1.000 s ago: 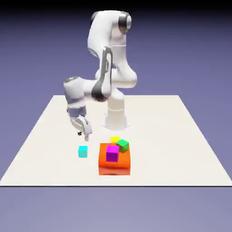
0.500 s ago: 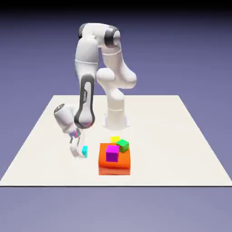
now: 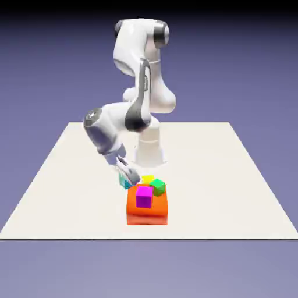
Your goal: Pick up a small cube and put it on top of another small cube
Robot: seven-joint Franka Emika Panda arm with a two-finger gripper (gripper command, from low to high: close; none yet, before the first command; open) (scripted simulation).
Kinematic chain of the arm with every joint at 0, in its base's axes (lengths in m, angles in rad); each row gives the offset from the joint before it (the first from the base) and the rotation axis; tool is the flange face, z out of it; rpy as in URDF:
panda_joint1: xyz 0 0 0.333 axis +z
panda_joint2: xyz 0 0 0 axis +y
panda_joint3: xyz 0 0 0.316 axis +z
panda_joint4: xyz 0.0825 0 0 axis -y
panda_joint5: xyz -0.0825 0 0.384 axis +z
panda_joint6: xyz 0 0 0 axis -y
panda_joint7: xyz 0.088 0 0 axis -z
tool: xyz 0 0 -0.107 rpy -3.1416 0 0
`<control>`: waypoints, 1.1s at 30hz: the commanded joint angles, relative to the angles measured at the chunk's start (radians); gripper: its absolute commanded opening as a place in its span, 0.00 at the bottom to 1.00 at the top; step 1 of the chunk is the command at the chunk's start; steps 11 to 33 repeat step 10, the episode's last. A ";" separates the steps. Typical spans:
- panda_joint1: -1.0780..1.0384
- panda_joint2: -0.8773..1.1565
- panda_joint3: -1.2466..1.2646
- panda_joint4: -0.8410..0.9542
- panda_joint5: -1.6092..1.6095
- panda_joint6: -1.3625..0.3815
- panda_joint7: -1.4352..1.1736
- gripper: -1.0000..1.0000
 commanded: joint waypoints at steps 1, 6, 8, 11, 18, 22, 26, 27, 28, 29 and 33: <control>-0.010 -0.002 0.013 0.015 -0.013 -0.017 0.003 0.00; 0.006 0.075 0.026 -0.081 0.005 0.156 -0.012 0.00; 0.007 0.076 0.026 -0.083 0.005 0.159 -0.012 1.00; 0.003 0.057 0.023 -0.059 0.001 0.116 -0.008 1.00; 0.003 0.057 0.023 -0.059 0.001 0.116 -0.008 1.00; 0.003 0.057 0.023 -0.059 0.001 0.116 -0.008 1.00; 0.003 0.057 0.023 -0.059 0.001 0.116 -0.008 1.00; 0.003 0.057 0.023 -0.059 0.001 0.116 -0.008 1.00; 0.003 0.057 0.023 -0.059 0.001 0.116 -0.008 1.00; 0.003 0.057 0.023 -0.059 0.001 0.116 -0.008 1.00; 0.003 0.057 0.023 -0.059 0.001 0.116 -0.008 1.00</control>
